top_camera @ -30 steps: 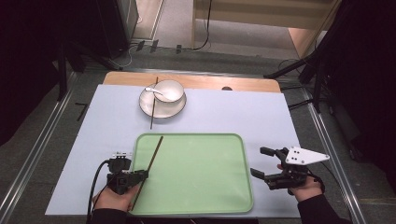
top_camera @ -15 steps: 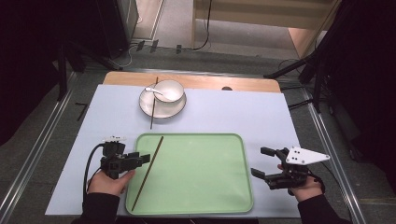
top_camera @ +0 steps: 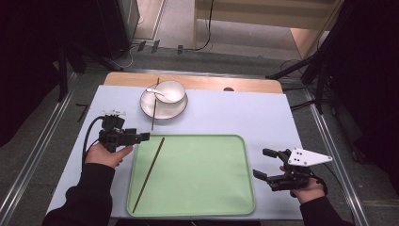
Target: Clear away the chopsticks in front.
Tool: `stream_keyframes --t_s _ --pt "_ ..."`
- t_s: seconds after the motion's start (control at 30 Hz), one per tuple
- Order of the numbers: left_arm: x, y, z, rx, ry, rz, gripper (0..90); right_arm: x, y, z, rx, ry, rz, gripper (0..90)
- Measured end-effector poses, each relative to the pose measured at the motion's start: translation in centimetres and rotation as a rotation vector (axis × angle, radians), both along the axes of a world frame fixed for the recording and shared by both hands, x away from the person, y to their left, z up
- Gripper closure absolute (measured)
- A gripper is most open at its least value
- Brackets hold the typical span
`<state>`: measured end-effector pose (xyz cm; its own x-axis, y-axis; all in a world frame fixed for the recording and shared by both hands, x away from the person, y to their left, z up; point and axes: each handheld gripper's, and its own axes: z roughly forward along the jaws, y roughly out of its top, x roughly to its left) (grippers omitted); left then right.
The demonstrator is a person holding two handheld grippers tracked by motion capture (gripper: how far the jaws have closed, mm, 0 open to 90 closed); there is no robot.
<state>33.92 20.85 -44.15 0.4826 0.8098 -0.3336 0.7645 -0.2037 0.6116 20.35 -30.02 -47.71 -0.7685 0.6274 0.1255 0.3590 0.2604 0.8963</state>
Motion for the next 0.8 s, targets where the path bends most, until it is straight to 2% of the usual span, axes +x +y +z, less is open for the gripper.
stream_keyframes --t_s 0.13,0.27,0.47,0.6,0.7,0.77,0.8 --pt "1.9 -0.4 0.6 -0.002 -0.013 -0.013 32.6 -0.1 0.0 0.0 -0.003 0.006 -0.003 16.8" --pt "3.9 -0.9 1.0 0.013 -0.023 -0.03 32.0 -0.1 0.0 0.0 -0.004 0.005 -0.005 16.8" --pt "6.6 -1.6 0.9 0.031 -0.031 -0.02 32.0 -0.3 -0.1 0.0 -0.001 0.008 -0.008 16.8" --pt "8.7 -2.2 0.5 0.084 -0.025 -0.018 33.4 -0.3 -0.2 0.0 -0.001 0.005 -0.011 16.8" --pt "10.2 -2.4 -0.3 0.07 0.008 0.014 35.0 -0.5 -0.2 0.0 0.002 0.008 -0.013 16.8" --pt "11.1 -2.6 -1.1 0.097 0.007 0.022 39.2 -0.5 -0.3 0.0 0.002 0.008 -0.012 16.8" --pt "11.4 -2.6 -1.4 0.097 0.005 0.026 41.1 -0.5 -0.3 0.0 0.002 0.008 -0.012 16.8"
